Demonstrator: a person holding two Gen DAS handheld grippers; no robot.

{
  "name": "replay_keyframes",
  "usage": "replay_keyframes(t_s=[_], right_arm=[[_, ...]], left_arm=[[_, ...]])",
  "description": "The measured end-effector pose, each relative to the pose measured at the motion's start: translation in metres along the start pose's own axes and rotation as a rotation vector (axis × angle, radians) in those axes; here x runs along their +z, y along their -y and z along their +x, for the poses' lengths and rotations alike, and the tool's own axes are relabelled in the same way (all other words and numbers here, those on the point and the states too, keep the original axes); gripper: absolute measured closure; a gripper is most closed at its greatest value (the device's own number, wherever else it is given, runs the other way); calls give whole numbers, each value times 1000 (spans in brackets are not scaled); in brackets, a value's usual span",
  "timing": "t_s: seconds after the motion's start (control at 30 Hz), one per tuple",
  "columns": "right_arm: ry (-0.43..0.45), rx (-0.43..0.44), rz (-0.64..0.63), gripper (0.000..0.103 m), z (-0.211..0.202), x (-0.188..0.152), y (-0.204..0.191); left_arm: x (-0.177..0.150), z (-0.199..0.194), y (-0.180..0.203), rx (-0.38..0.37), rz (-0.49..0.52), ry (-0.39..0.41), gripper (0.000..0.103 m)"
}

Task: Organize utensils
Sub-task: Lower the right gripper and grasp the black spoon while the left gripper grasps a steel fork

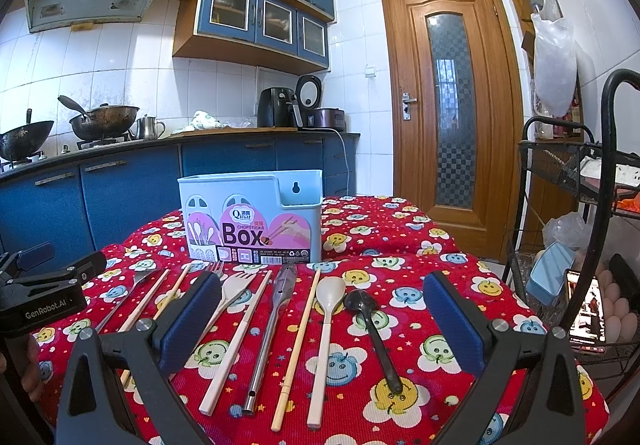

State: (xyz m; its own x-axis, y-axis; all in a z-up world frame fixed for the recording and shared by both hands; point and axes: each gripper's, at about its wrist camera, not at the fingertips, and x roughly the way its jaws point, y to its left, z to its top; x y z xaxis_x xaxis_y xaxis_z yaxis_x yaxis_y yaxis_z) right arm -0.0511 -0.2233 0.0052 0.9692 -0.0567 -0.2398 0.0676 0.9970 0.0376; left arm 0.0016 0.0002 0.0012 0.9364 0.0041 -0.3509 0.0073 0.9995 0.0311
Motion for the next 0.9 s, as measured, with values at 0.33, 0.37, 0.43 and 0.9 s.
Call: replay_keyframes(t_s=[0.33,0.37,0.43,0.9], right_arm=[[-144,19,-49,0,23,22,3],[-173,22,-53,0,27,27,4],[-227,35,-45,0,35,34,9],[-707,74,-192,7,99,57,19]], left_arm=[[19,10,-1,13,46,-71,6],[22,12,-1,9,50,-84,6],[29,17,-2,-9,52,-126,6],[57,64,-3,-96,169,-479,6]])
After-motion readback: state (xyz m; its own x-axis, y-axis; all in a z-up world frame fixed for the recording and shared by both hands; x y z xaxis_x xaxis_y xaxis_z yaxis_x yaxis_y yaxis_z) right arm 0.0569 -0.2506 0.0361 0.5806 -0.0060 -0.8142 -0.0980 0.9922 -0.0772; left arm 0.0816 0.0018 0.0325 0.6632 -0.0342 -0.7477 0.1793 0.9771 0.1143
